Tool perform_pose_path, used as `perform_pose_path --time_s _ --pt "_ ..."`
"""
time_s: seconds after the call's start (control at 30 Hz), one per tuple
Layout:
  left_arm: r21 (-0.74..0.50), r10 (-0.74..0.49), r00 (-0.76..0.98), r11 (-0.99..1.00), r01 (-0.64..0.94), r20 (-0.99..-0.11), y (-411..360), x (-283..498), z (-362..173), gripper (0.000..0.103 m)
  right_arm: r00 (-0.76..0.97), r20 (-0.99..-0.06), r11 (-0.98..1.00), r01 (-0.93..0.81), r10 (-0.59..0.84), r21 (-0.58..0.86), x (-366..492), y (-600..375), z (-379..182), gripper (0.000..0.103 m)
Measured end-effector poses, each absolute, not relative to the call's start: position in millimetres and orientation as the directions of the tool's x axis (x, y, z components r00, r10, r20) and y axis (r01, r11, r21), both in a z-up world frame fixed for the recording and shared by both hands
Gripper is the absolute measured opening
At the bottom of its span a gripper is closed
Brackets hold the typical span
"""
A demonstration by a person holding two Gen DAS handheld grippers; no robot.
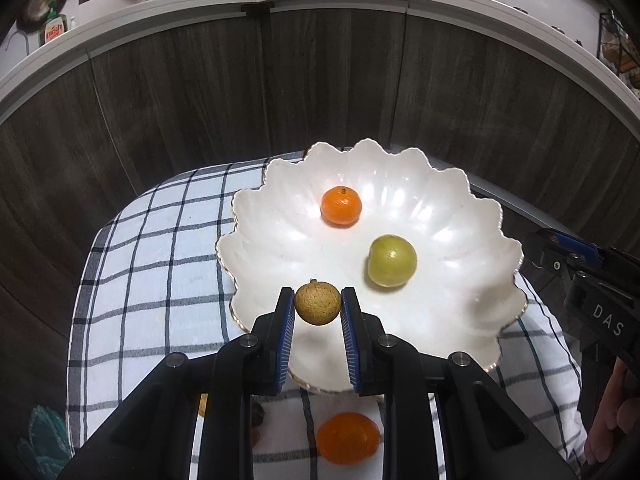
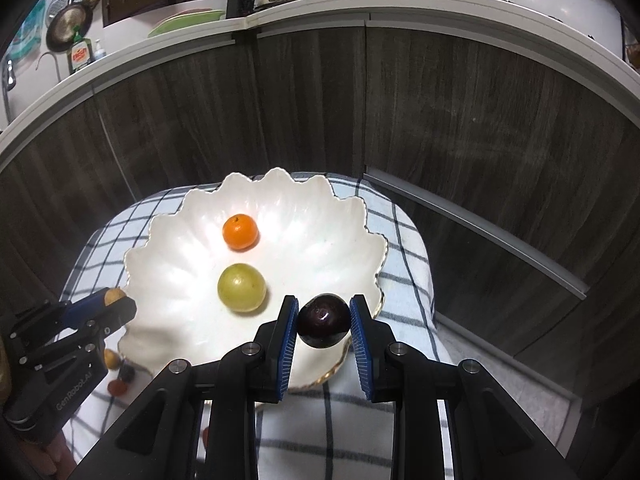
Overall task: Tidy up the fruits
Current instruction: 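Carry the longan in the left gripper over the bowl while the right carries the plum, then open the left gripper dropping the longan into the bowl while the right drops the plum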
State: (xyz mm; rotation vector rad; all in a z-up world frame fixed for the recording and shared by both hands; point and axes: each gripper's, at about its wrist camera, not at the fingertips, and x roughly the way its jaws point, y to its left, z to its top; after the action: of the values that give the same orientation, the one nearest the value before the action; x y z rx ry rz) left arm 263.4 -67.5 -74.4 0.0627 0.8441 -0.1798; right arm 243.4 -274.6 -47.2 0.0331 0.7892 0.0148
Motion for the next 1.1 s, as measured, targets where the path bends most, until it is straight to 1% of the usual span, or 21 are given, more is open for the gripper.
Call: perform_pose_path --time_s 0.5,0.57,0.63,0.67,0.7,0.73,0.8,0.83,0.87,0.9,0.97,1.1 --pt "-0.016 -0.102 0.635 0.990 0.140 -0.766 -61 292 -83 0.024 0.674 -0.738 0.999 0.016 0.022 0.045 274 -273 -60 0.028" --pt "-0.018 -0.100 0.636 0.991 0.134 -0.765 -61 293 -82 0.028 0.668 -0.744 0.999 0.011 0.026 0.044 278 -272 -61 0.028" --pt "-0.021 -0.099 0.643 0.992 0.127 -0.760 -60 292 -80 0.048 0.662 -0.749 0.999 -0.001 0.035 0.046 280 -271 -62 0.028" --pt "-0.018 -0.094 0.650 0.992 0.122 -0.754 -60 291 -79 0.051 0.662 -0.749 0.999 -0.003 0.035 0.044 281 -271 -62 0.029" --pt "-0.012 -0.087 0.656 0.993 0.119 -0.750 -59 291 -77 0.052 0.661 -0.749 0.999 -0.005 0.035 0.042 282 -270 -62 0.030" --pt "-0.004 -0.079 0.658 0.993 0.115 -0.749 -59 291 -77 0.052 0.661 -0.749 0.999 -0.007 0.035 0.041 282 -270 -61 0.033" --pt "0.004 -0.068 0.659 0.994 0.108 -0.749 -58 291 -75 0.053 0.667 -0.744 0.999 -0.002 0.029 0.037 282 -270 -60 0.051" --pt "0.005 -0.067 0.659 0.994 0.106 -0.749 -57 292 -75 0.057 0.674 -0.739 0.999 0.002 0.022 0.032 281 -270 -59 0.056" --pt "0.007 -0.061 0.662 0.995 0.100 -0.747 -56 291 -74 0.060 0.680 -0.733 1.000 0.005 0.016 0.026 280 -270 -58 0.062" --pt "0.009 -0.056 0.667 0.996 0.093 -0.743 -55 290 -72 0.064 0.686 -0.727 1.000 0.006 0.009 0.018 279 -269 -56 0.066" --pt "0.010 -0.050 0.674 0.996 0.086 -0.737 -52 289 -70 0.067 0.696 -0.718 1.000 0.006 -0.003 0.002 278 -267 -54 0.067" --pt "0.018 -0.040 0.680 0.997 0.078 -0.732 -49 287 -65 0.068 0.706 -0.709 1.000 -0.003 -0.006 -0.012 276 -262 -50 0.067"
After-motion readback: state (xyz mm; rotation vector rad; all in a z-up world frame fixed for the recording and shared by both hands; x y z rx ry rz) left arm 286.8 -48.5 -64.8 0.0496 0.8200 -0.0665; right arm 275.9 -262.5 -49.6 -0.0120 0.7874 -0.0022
